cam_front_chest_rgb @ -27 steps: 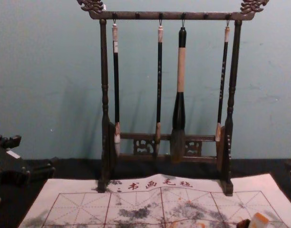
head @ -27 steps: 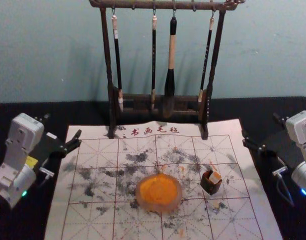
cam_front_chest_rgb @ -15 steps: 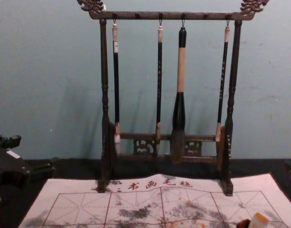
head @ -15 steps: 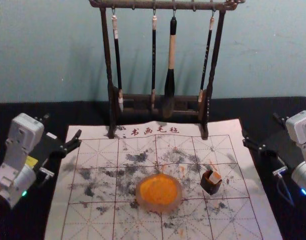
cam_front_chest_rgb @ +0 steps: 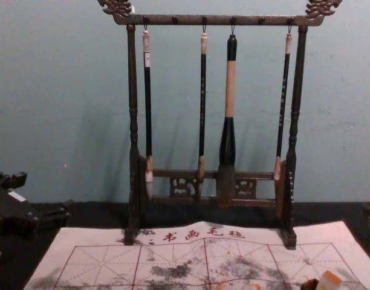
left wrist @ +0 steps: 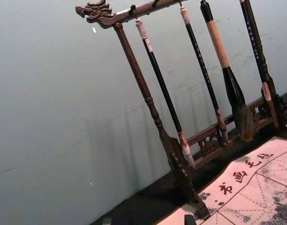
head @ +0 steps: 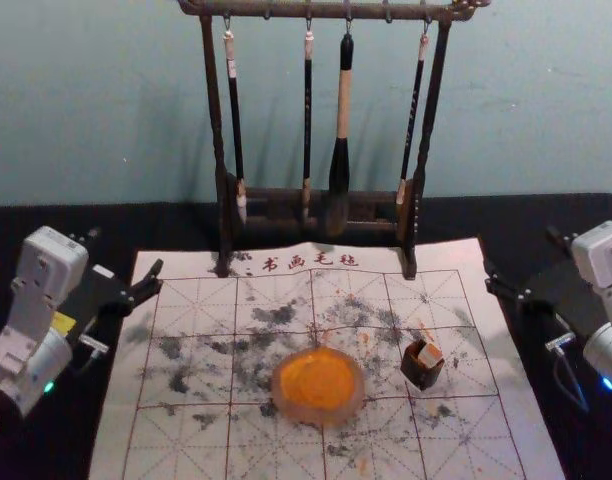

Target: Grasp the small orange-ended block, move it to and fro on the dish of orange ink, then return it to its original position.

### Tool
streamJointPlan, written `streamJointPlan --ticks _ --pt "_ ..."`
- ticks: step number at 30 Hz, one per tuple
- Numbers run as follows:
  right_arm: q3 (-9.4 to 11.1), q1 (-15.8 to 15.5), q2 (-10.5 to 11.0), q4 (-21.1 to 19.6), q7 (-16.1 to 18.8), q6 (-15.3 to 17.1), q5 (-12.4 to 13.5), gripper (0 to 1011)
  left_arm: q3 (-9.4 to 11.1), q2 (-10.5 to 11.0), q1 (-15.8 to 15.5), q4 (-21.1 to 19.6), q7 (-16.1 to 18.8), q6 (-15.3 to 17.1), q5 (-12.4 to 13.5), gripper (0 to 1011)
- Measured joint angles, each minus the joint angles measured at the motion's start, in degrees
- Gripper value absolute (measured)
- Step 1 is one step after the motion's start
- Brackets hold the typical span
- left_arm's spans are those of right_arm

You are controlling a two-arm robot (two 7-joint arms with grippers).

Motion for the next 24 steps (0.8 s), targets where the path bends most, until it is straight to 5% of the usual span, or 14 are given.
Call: streamJointPlan --ticks 24 --pt "0.0 0.0 0.0 0.0 0.0 0.0 0.0 1000 0.0 0.0 0.0 0.0 0.0 0.0 0.0 1001"
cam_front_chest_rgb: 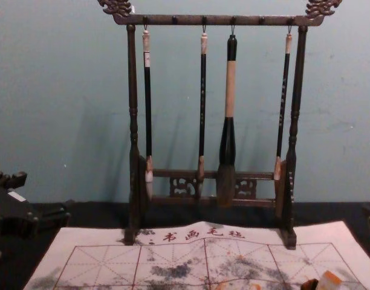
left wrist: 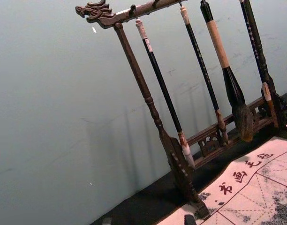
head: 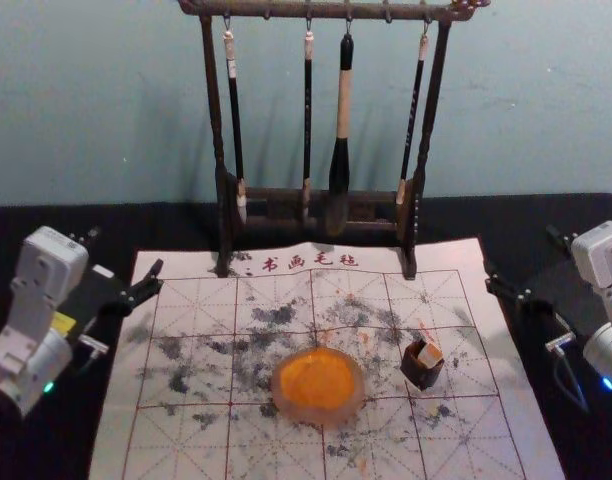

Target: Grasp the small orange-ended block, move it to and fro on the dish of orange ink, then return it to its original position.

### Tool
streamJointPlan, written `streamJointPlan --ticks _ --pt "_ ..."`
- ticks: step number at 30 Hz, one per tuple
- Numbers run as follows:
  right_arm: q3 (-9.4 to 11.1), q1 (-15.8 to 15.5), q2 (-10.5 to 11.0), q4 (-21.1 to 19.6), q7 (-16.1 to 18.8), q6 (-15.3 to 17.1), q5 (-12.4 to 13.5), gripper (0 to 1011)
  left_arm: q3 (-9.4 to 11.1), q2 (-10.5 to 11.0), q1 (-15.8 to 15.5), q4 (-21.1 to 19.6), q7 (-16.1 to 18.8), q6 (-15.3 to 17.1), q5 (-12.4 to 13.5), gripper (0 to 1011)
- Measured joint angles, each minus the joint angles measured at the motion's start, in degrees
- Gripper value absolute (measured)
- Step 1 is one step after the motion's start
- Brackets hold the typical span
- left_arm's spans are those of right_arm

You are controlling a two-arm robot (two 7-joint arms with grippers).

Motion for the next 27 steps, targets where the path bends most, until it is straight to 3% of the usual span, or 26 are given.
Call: streamJointPlan --ticks 6,13,23,27 --pt "0.0 0.0 0.0 0.0 0.0 0.0 0.0 1000 0.0 0.0 0.0 0.0 0.0 0.0 0.0 1001" --pt "1.7 -0.33 0.12 0.37 3.01 -2.54 1.27 1000 0.0 0.0 0.0 0.0 0.0 0.0 0.0 1001" --pt "4.59 -5.24 3.04 -5.22 8.29 -5.88 4.43 1000 0.0 0.0 0.0 0.0 0.0 0.0 0.0 1001" --pt "5.59 -8.23 4.67 -8.5 11.91 -7.86 6.44 1000 0.0 0.0 0.0 0.0 0.0 0.0 0.0 1001"
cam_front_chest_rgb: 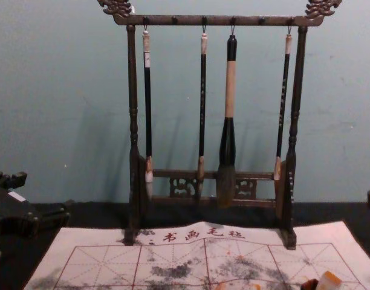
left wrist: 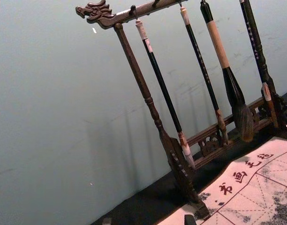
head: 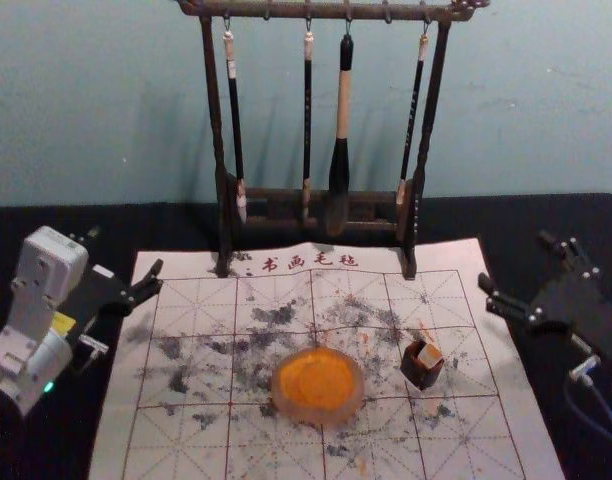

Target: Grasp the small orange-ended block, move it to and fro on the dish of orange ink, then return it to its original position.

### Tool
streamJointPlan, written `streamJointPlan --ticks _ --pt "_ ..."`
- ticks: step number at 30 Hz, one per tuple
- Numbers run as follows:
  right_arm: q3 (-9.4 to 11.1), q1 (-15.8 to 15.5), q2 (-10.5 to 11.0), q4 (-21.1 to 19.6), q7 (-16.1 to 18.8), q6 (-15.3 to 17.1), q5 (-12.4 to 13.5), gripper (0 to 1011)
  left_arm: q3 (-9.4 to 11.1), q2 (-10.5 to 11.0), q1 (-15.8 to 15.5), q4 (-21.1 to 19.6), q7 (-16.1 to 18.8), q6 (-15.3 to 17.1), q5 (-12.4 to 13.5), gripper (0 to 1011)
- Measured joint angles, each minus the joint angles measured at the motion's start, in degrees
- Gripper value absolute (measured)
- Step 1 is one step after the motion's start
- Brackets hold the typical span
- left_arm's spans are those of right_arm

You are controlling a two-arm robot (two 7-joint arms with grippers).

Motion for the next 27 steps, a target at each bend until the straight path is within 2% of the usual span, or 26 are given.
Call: streamJointPlan --ticks 8,12,18,27 --pt "-0.41 -3.16 1.77 -3.67 6.57 -1.63 2.27 1000 0.0 0.0 0.0 0.0 0.0 0.0 0.0 1001" --pt "-1.42 -3.73 1.89 -4.61 9.87 0.22 3.62 1000 0.0 0.0 0.0 0.0 0.0 0.0 0.0 1001" --pt "-2.68 -3.17 1.08 -4.08 12.67 3.36 4.08 1000 0.0 0.0 0.0 0.0 0.0 0.0 0.0 1001" --pt "-4.14 -1.01 -0.83 -1.81 13.78 8.74 2.68 1000 0.0 0.0 0.0 0.0 0.0 0.0 0.0 1001"
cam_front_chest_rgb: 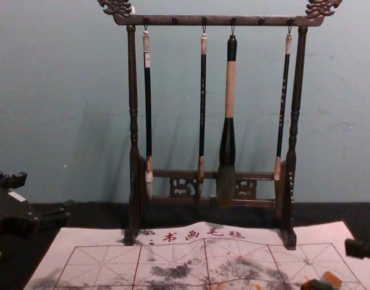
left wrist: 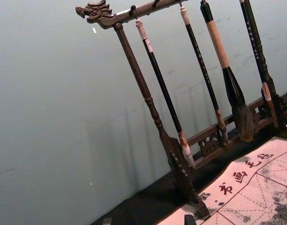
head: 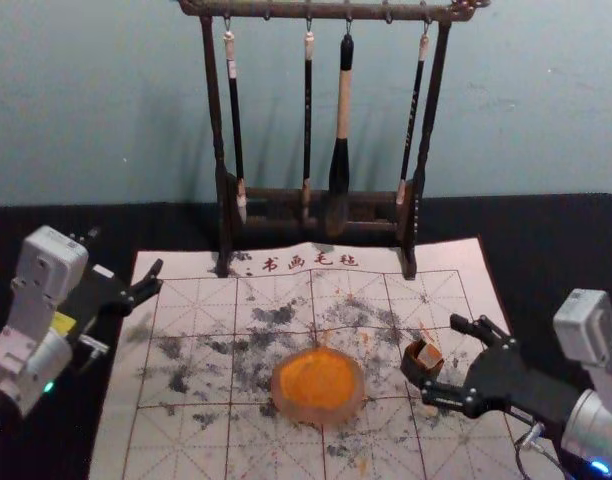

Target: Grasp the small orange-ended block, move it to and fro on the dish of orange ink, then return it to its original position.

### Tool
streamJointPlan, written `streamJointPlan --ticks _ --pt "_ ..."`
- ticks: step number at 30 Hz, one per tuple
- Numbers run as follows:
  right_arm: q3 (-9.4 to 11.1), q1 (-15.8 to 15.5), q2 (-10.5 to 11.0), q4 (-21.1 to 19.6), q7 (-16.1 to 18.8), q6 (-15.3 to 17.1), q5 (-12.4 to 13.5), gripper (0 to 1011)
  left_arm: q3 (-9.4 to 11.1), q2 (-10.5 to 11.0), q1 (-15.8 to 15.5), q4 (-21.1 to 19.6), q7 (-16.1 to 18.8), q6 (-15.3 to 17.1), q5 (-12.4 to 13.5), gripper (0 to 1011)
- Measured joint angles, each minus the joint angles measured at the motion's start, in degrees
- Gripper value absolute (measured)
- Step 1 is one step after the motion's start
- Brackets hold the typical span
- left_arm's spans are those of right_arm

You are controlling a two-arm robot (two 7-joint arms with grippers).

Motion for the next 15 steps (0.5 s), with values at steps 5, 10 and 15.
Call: streamJointPlan --ticks 5,10,15 --pt "-0.35 1.08 -1.37 1.6 0.32 1.79 -0.97 1000 0.0 0.0 0.0 0.0 0.0 0.0 0.0 1002" --pt "-0.06 1.65 -2.52 2.82 0.36 2.43 -1.63 1000 0.0 0.0 0.0 0.0 0.0 0.0 0.0 1001" --pt "0.36 1.94 -3.41 3.67 0.41 2.76 -2.15 1000 0.0 0.0 0.0 0.0 0.0 0.0 0.0 1001"
